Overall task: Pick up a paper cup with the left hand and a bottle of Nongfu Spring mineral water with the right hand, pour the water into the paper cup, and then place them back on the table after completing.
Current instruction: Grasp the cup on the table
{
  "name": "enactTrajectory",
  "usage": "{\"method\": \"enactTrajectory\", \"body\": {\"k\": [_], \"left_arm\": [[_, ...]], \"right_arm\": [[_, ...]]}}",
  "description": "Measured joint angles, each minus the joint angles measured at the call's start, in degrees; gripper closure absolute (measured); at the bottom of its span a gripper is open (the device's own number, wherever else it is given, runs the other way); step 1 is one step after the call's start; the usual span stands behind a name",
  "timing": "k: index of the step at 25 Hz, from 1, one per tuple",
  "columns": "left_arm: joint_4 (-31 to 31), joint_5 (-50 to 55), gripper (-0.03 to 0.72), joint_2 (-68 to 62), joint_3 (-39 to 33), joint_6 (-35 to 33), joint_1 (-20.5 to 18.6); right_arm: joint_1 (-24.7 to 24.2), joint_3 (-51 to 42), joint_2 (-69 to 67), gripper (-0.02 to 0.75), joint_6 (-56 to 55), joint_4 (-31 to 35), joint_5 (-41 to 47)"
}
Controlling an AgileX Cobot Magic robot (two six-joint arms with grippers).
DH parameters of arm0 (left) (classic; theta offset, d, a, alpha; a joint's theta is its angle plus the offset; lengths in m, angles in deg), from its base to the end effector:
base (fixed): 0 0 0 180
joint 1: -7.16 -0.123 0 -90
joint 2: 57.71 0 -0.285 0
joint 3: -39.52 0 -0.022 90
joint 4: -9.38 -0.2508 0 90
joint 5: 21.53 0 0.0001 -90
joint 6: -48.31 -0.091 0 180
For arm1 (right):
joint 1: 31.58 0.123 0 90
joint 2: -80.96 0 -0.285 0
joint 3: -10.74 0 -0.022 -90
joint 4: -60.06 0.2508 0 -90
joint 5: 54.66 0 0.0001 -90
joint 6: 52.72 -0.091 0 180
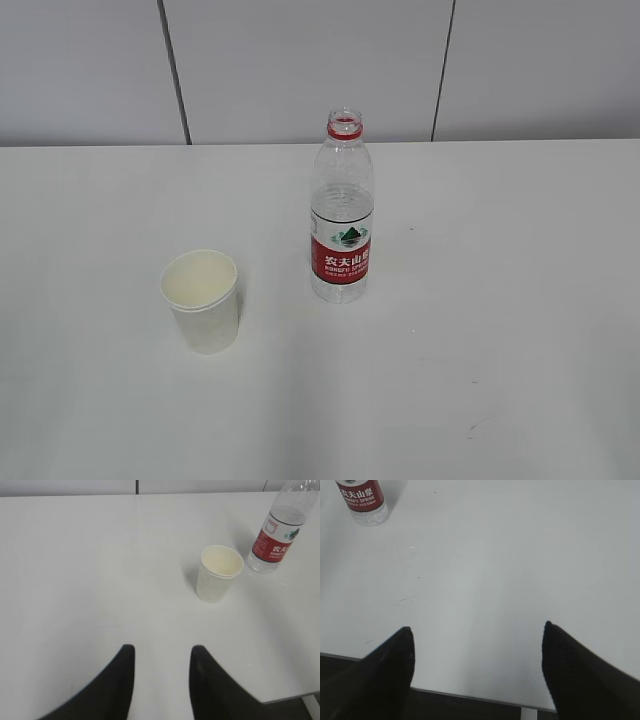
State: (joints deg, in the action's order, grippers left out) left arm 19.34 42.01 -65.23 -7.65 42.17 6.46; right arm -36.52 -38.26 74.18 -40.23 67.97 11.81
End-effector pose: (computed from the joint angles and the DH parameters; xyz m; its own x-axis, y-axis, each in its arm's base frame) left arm -0.0110 -0.0142 0.2811 -0.4638 0.0231 -0.8856 0.1383 0.9893 -0.0467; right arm -0.0105 0.0124 0.2679 -0.5183 -0.1164 -0.8473 -0.1064 0.9918 -0.0711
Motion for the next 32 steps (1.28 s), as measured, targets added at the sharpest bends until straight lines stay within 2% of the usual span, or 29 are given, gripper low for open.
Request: {"method": "enactTrajectory", "body": {"k": [32], "left_arm": [[0.0, 0.0, 0.448, 0.0, 0.0, 0.0, 0.0]], "right_arm": [[0.0, 0.0, 0.0, 0.151, 0.0, 0.0, 0.0]]}}
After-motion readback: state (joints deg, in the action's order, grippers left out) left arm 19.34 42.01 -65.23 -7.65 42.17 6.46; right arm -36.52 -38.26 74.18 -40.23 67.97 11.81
